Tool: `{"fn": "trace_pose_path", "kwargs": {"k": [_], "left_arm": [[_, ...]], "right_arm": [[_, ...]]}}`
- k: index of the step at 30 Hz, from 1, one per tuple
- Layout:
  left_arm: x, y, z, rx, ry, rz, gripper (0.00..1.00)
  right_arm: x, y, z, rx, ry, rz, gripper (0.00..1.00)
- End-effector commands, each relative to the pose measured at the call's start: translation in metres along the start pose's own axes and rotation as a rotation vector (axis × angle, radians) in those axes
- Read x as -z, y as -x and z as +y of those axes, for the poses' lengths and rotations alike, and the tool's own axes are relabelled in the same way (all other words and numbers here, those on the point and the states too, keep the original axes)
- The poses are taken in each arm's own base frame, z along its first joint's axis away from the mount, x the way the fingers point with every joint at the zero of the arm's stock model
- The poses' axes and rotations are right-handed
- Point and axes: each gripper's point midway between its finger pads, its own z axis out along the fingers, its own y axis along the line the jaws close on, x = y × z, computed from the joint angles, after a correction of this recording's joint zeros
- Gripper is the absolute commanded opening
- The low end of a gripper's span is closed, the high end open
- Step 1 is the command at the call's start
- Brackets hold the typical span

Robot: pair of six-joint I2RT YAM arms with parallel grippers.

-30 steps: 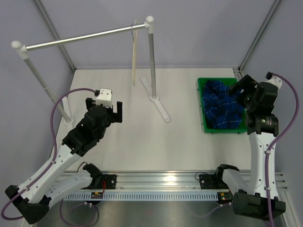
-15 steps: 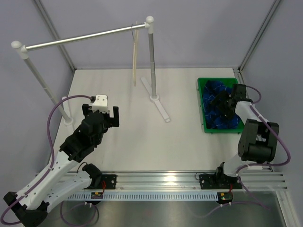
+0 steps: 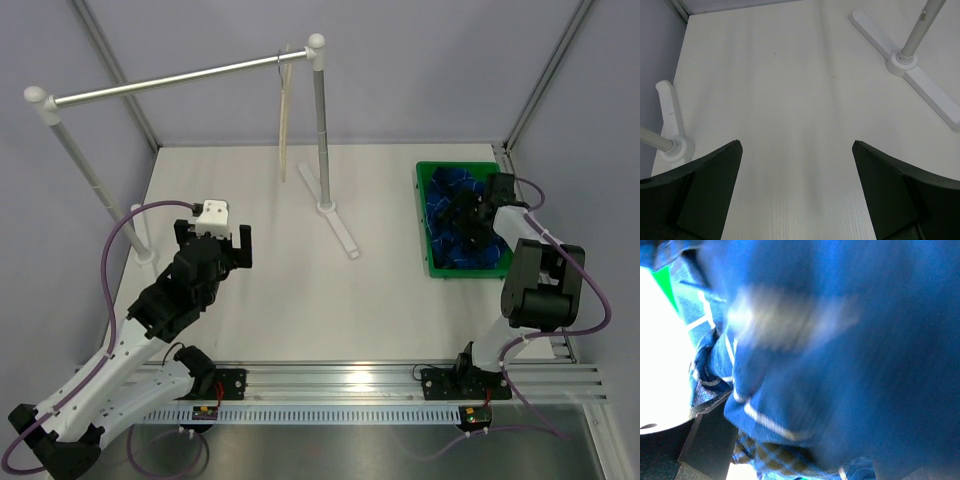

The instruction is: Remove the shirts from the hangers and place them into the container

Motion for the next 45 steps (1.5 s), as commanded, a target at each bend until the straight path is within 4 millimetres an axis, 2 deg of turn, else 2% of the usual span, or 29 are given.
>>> {"fn": "trace_pose_path", "kwargs": {"k": [1,8,11,12,15,18,21,23,24,25,27,28,30,31,33,34,42,45], "left_arm": [[-0.003,0.009,0.003,0.032,0.031,-0.041,0.99],[-0.002,0.009,0.005,0.032,0.036,-0.041,0.99],[-0.001,0.011,0.005,0.037,0.035,-0.047,0.99],[-0.001,0.011,0.005,0.036,0.035,-0.047,0.99],[0.001,0.013,0.006,0.042,0.034,-0.055,0.99],[0.003,0.016,0.008,0.057,0.039,-0.065,0.99],[0.008,0.021,0.011,0.081,0.040,-0.077,0.99],[0.013,0.027,0.013,0.100,0.040,-0.084,0.99],[0.015,0.029,0.016,0.108,0.048,-0.089,0.99],[0.020,0.030,0.020,0.116,0.050,-0.091,0.99],[0.028,0.037,0.027,0.135,0.064,-0.108,0.99],[0.033,0.037,0.031,0.140,0.071,-0.107,0.99],[0.041,0.043,0.037,0.158,0.076,-0.119,0.99],[0.046,0.042,0.041,0.164,0.078,-0.114,0.99],[0.054,0.048,0.045,0.183,0.075,-0.126,0.99],[0.057,0.047,0.047,0.182,0.071,-0.120,0.99],[0.083,0.047,0.058,0.217,0.037,-0.129,0.99],[0.088,0.045,0.058,0.239,0.016,-0.133,0.99]], "right_arm": [[0.042,0.030,0.032,0.088,0.066,-0.121,0.99],[0.112,0.059,0.057,0.126,0.103,-0.264,0.99],[0.142,0.066,0.063,0.147,0.115,-0.326,0.99],[0.143,0.066,0.062,0.148,0.107,-0.324,0.99],[0.173,0.070,0.068,0.163,0.122,-0.381,0.99],[0.216,0.071,0.077,0.182,0.170,-0.475,0.99],[0.250,0.071,0.081,0.206,0.189,-0.556,1.00],[0.283,0.069,0.082,0.220,0.205,-0.639,0.99],[0.294,0.068,0.082,0.235,0.208,-0.666,1.00],[0.316,0.064,0.083,0.243,0.226,-0.720,1.00],[0.338,0.060,0.079,0.247,0.229,-0.784,0.99],[0.358,0.053,0.079,0.252,0.253,-0.833,0.99],[0.377,0.047,0.079,0.256,0.279,-0.885,0.99],[0.394,0.039,0.079,0.255,0.306,-0.927,0.99],[0.407,0.028,0.081,0.252,0.356,-0.946,0.99],[0.419,0.019,0.081,0.255,0.387,-0.972,1.00],[0.462,-0.024,0.064,0.294,0.415,-1.048,1.00],[0.458,-0.035,0.057,0.300,0.426,-1.048,1.00]]}}
